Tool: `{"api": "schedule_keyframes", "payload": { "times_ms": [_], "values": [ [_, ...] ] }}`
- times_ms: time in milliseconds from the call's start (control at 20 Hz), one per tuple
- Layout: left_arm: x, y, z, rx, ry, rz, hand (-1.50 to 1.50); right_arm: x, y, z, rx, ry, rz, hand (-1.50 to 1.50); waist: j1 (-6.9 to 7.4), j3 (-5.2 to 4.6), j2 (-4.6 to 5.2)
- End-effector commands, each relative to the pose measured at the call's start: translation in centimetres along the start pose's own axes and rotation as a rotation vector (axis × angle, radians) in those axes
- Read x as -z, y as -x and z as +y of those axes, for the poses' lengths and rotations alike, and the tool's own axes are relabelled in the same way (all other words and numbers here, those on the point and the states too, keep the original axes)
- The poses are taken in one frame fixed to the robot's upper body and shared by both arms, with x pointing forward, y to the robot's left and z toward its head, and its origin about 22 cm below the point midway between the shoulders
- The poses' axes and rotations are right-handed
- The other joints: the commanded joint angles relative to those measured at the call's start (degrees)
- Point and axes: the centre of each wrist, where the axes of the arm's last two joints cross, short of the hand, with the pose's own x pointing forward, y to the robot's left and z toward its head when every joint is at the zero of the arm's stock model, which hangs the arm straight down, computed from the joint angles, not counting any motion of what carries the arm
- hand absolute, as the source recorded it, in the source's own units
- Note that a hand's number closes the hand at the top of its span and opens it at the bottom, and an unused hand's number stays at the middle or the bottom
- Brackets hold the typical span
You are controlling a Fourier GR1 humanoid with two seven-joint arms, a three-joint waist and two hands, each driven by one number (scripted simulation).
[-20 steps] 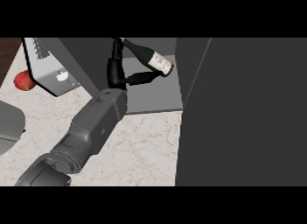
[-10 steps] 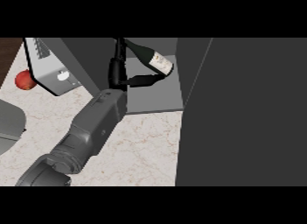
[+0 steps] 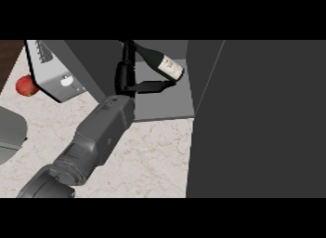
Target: Pick up the wine, place it into the cabinet and close the cabinet
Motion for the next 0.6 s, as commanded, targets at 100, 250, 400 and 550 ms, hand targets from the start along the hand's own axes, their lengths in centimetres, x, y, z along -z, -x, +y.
{"api": "schedule_keyframes", "payload": {
  "times_ms": [100, 250, 400, 550],
  "values": [
    [-1.6, 1.6, 1.3, -0.08, -0.04, 0.041, -1.5, -0.1, -1.0, 0.6, 0.024, 0.006, -0.029, -1.5, 0.45, -0.06, -0.46],
    [-1.5, 1.5, 1.2, -0.099, -0.06, 0.027, -1.5, -1.9, -0.3, 0.4, 0.029, 0.0, -0.019, -1.5, 0.52, 0.02, -0.69],
    [-1.3, 1.2, 0.9, -0.12, -0.045, 0.052, -1.5, -1.2, -1.5, -0.3, 0.021, 0.002, -0.01, -1.5, 0.77, 0.0, -1.02],
    [-2.7, 2.2, 1.5, -0.119, -0.043, 0.066, -1.5, -0.8, -0.3, -0.4, 0.017, 0.022, -0.018, -1.5, 0.88, 0.02, -1.1]
  ]
}}
